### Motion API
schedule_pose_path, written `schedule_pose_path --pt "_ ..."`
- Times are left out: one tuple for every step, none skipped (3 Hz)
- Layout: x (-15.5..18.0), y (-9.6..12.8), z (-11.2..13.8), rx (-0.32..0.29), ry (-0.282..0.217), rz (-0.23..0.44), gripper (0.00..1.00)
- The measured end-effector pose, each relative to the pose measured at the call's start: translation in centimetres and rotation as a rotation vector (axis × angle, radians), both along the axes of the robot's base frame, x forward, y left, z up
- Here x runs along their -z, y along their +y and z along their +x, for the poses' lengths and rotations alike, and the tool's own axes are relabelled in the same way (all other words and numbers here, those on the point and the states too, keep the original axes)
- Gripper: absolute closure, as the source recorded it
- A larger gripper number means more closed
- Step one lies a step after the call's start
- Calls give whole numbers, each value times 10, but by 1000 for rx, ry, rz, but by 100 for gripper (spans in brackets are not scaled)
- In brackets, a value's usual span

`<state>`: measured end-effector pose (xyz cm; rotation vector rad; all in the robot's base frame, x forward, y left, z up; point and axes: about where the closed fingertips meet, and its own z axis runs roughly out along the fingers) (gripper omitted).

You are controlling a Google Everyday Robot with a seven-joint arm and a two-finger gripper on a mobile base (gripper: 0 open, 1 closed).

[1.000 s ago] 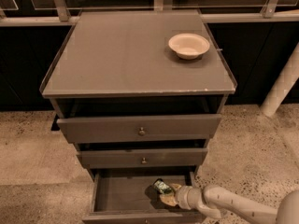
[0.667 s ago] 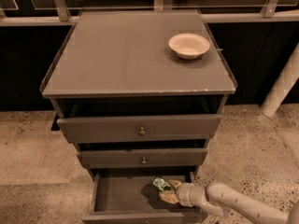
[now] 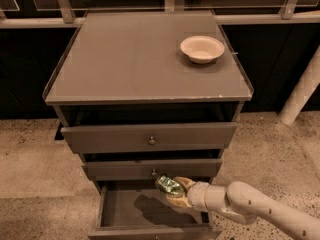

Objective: Pick green can from bottom drawer and place on counter

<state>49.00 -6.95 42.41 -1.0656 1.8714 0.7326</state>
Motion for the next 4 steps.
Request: schedule_pose_path --pt "-21 0 0 -23 -31 -33 100" --pt "-21 0 0 -24 -31 -33 100" --pt "-48 -1 -10 -8 -50 -89 100" --pt "-88 10 -39 49 -39 -172 100"
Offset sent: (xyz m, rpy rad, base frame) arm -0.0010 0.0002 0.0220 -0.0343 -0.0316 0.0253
